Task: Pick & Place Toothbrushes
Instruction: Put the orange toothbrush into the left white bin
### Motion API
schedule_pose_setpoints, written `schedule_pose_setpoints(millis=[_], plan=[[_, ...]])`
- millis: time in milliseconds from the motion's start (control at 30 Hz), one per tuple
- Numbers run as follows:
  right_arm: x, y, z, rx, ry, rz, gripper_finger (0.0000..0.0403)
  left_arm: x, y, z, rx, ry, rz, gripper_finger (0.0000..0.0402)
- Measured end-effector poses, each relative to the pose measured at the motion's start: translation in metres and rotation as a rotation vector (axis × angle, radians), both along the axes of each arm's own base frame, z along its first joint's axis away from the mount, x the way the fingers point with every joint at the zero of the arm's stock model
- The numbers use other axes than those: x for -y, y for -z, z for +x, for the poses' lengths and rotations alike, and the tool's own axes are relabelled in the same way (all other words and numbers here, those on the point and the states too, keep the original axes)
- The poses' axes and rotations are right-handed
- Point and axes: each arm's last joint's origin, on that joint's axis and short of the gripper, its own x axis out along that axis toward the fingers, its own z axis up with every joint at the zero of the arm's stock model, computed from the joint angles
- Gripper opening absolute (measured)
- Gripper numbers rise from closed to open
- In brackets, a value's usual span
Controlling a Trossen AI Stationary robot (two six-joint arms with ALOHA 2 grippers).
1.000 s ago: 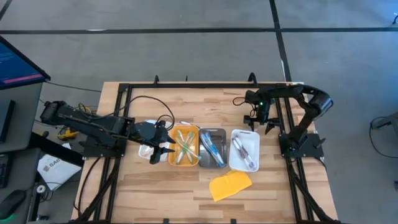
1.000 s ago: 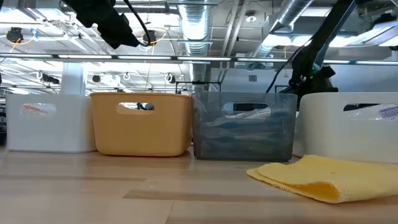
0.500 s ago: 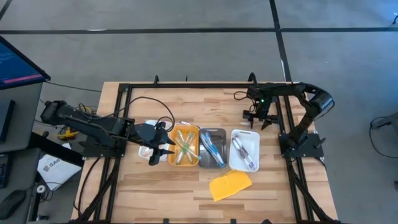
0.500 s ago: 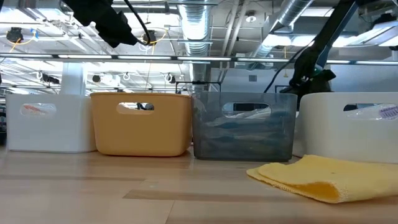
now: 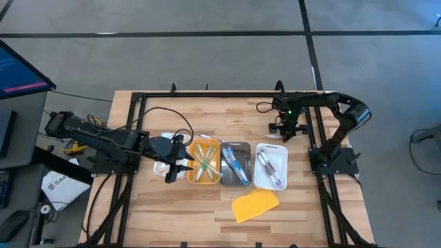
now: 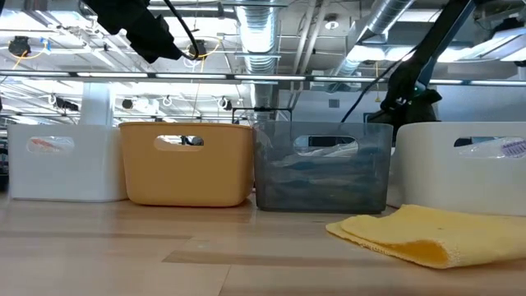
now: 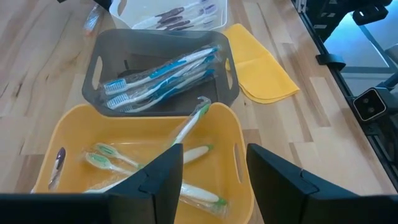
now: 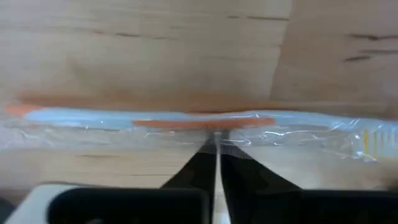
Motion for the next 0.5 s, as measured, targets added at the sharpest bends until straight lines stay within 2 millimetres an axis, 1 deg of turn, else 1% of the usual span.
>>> schedule_pose_setpoints(millis=[33, 167, 300, 500], plan=[[0.001, 0.0, 0.0, -0.002, -0.021, -0.009, 0.0008, 0.0, 0.0, 0.0, 0.0, 0.0, 0.0, 0.0172], [0.004, -0.004, 0.003, -0.034, -0.085, -0.056, 0.0017, 0.0, 0.0, 0.0, 0.0, 0.0, 0.0, 0.0172], [0.009, -0.01, 0.01, -0.077, -0.142, -0.153, 0.0004, 0.0, 0.0, 0.0, 0.002, 0.0, 0.0, 0.0172], [0.022, -0.018, 0.027, -0.127, -0.23, -0.388, 0.0002, 0.0, 0.0, 0.0, 0.004, 0.0, -0.001, 0.0172]])
